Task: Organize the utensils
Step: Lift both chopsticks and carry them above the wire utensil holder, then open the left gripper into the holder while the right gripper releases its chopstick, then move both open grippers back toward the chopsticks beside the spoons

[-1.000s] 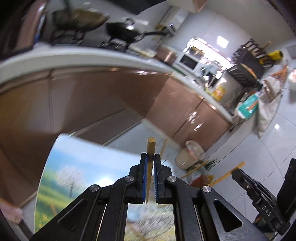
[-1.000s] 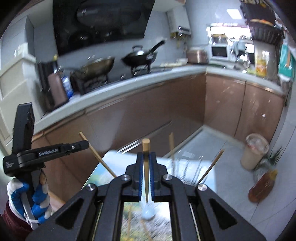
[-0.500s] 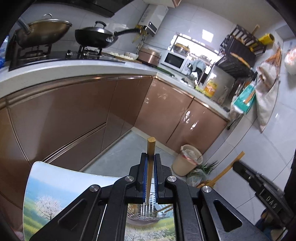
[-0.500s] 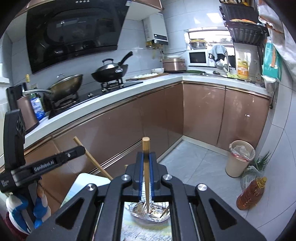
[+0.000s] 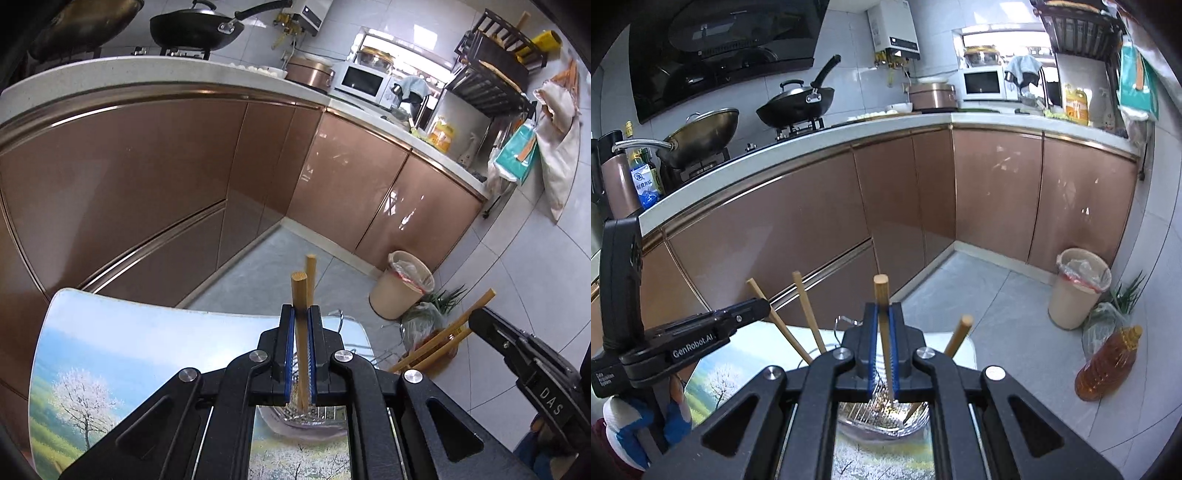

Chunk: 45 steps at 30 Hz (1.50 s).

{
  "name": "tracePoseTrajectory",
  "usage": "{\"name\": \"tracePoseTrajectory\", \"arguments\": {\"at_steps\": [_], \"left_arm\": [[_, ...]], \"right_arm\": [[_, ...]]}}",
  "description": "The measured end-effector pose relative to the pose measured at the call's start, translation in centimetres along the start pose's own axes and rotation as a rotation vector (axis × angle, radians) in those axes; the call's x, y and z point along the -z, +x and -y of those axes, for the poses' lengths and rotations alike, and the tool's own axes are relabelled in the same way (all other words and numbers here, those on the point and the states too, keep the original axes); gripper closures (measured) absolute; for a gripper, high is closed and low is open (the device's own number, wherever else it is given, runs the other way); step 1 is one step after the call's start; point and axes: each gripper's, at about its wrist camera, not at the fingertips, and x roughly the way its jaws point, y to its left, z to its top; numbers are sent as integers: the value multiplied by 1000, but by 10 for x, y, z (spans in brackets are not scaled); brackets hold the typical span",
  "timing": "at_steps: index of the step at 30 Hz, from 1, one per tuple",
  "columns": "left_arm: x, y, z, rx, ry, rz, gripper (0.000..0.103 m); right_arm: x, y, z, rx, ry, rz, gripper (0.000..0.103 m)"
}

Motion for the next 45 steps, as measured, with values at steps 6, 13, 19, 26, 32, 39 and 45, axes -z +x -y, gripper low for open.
{"name": "tracePoseTrajectory", "arguments": {"at_steps": [6,13,19,26,32,39,45], "left_arm": [[11,-4,0,-23,25,0,97],[14,-10,-3,-44,26,-13,97],[20,-19,0,-51,57,-9,84],[26,-36,1,-53,69,25,55],[40,-56,-2,-65,80,68,38],[58,-81,-16,-100,79,125,22],[68,-109,-30,-146,75,150,18]], "right_arm": [[18,0,6,0,21,-20,98],[27,-10,7,5,36,-20,96],[36,-18,5,7,45,-27,87],[44,-31,5,2,57,-16,65],[55,-41,2,3,66,-7,49],[75,-55,-8,-5,61,-7,32],[88,-75,-21,-11,38,0,29]]}}
